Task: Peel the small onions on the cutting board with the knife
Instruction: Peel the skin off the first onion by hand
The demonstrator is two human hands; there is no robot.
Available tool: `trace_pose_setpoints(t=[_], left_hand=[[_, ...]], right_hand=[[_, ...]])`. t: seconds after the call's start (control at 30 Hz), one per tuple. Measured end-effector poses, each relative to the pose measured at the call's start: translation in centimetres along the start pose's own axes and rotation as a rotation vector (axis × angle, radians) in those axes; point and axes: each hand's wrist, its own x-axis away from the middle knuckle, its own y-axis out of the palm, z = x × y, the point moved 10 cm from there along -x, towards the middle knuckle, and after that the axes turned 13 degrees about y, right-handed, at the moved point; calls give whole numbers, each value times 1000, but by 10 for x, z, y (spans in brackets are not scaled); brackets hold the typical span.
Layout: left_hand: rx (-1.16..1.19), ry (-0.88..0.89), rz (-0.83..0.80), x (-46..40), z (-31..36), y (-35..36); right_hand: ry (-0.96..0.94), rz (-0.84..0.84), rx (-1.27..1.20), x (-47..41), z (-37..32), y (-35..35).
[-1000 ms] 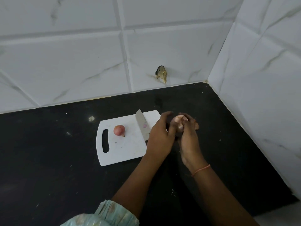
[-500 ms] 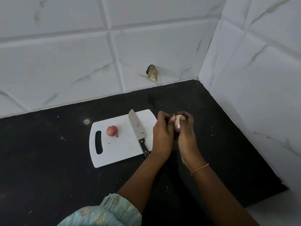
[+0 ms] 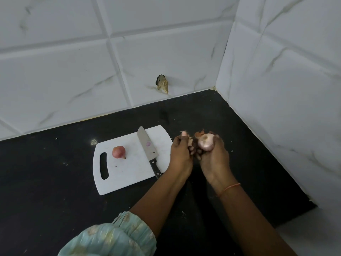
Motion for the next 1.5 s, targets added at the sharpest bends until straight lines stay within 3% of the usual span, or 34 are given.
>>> trace_pose_setpoints(t=[0.07,0.2,0.4,0.47,0.6,0.67,0.77,1.03,1.2,1.33,1.5], left_hand=[[-8,6,9,-2,1,1],[-606,283,-168,-16,18,6],[-1354,263,-506,-41,11,15],[-1486,329,-582,-43,15,21],[-1450,522,-437,-31,45,25],[-1275,577,-371,-22,54,23],[-1037,544,-468,-3,52,31],[-946,553,-543,7,42,39],[-833,473,-541,6,48,35],[-853,452,-493,2,46,30],[-929,430,-417,-5,44,20]], right_hand=[[25,22,-55,-2,0,-7],[-191,104,204,5,-21,-9],[-312,195,358,3,-51,-26],[-324,189,377,2,-53,-28],[-314,134,366,2,-48,-25],[-319,98,365,5,-45,-20],[-361,67,378,12,-44,-11],[-509,38,587,25,-38,13],[-593,25,672,26,-37,17],[-731,36,897,29,-35,24],[-1045,121,1320,31,-39,28]])
